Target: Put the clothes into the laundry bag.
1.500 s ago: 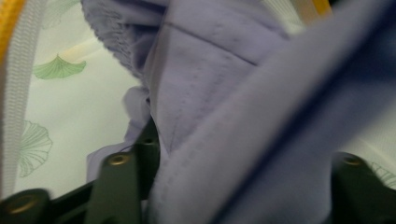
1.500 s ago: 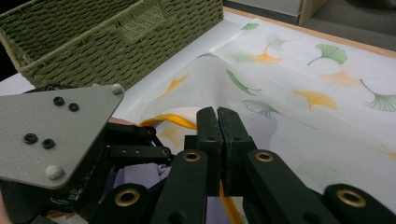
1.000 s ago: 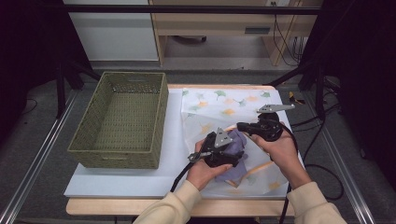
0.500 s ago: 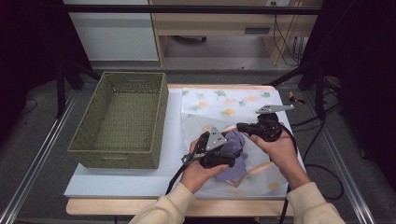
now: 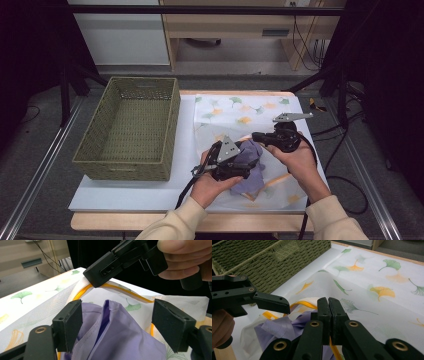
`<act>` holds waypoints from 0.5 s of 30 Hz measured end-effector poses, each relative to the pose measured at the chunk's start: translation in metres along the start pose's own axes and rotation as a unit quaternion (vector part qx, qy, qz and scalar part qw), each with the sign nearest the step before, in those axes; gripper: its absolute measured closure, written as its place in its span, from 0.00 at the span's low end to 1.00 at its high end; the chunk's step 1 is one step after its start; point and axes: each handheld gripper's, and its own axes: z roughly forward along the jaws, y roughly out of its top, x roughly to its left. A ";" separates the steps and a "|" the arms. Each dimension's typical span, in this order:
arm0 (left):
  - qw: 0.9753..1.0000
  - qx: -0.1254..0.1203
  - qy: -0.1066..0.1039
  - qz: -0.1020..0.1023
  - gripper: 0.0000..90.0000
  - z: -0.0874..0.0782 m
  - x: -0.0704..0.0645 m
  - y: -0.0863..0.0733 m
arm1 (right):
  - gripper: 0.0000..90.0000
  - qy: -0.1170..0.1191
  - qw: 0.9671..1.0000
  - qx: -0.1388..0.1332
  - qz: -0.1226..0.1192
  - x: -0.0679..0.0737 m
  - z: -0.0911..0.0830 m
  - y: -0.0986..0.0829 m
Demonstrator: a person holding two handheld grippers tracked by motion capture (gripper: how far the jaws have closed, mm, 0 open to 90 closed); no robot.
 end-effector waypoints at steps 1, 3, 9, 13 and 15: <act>1.000 0.001 0.000 -0.001 0.27 0.000 0.000 0.000 | 0.99 0.000 1.000 0.000 0.000 0.000 0.000 0.000; 1.000 0.002 0.000 0.000 0.27 0.000 0.001 0.000 | 0.99 0.000 1.000 0.000 -0.001 0.000 0.000 0.000; 1.000 0.000 0.003 -0.002 0.28 -0.001 0.001 0.000 | 0.99 0.001 1.000 -0.001 -0.002 0.000 0.000 0.000; 1.000 -0.002 0.001 -0.009 0.29 -0.004 0.001 0.001 | 0.99 0.004 1.000 -0.008 0.000 0.000 -0.001 0.000; 1.000 -0.007 0.001 -0.008 0.31 -0.007 0.000 0.003 | 0.99 0.004 1.000 -0.010 0.000 0.001 -0.001 0.000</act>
